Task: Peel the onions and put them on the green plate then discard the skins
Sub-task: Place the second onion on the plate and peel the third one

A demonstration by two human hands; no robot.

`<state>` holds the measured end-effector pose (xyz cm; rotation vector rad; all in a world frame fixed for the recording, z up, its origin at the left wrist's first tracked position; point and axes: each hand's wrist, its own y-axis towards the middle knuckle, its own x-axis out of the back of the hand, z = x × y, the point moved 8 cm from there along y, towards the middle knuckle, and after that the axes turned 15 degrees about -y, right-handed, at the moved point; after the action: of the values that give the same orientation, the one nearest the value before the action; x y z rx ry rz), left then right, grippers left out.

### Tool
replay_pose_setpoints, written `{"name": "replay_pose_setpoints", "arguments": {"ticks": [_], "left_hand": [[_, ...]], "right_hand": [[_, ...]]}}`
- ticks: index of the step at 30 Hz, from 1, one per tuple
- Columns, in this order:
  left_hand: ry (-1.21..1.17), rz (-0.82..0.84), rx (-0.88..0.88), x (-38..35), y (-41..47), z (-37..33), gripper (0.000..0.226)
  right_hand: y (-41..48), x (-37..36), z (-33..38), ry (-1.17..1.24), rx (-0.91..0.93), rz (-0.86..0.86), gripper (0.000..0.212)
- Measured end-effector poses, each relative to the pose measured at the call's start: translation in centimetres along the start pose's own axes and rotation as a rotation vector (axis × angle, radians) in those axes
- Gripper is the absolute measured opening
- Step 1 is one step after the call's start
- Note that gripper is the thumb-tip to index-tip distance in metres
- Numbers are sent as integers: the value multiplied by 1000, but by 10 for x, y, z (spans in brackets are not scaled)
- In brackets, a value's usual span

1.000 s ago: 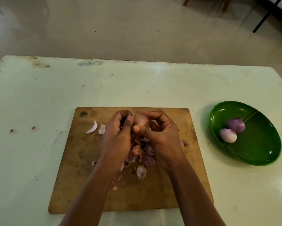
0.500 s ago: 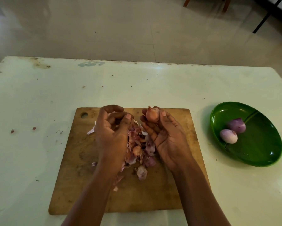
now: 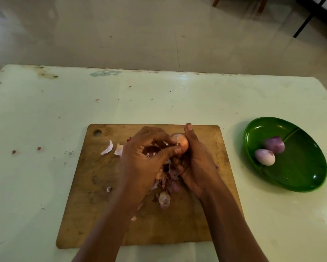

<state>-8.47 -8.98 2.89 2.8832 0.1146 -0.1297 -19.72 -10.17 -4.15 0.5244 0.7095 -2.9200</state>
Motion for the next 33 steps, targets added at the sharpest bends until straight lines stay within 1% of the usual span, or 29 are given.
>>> {"name": "replay_pose_setpoints", "arguments": {"ticks": [2, 4, 8, 12, 17, 20, 23, 27, 30, 33], "left_hand": [[43, 51, -78, -6, -1, -5, 19], [105, 86, -120, -10, -1, -8, 21], [140, 115, -133, -18, -2, -10, 28], [154, 108, -164, -20, -5, -12, 24], [198, 54, -170, -18, -6, -7, 14], [161, 10, -128, -12, -6, -2, 12], [76, -64, -54, -3, -4, 3, 15], [69, -116, -27, 5, -1, 8, 6], [91, -113, -32, 5, -2, 7, 5], [65, -151, -22, 6, -2, 7, 2]], "right_hand": [[1, 5, -2, -73, 0, -35, 47], [1, 7, -2, -112, 1, -45, 49], [-1, 7, 3, -110, 30, -34, 49], [0, 6, 3, -120, 43, -17, 49], [2, 5, 0, -47, 20, -29, 50], [2, 4, 1, 17, 40, -36, 40], [0, -4, 9, 117, 105, 43, 39], [-1, -9, 15, 215, 205, 126, 20], [1, -6, 15, 199, 232, 104, 30], [4, 1, 14, 195, 234, 48, 30]]}}
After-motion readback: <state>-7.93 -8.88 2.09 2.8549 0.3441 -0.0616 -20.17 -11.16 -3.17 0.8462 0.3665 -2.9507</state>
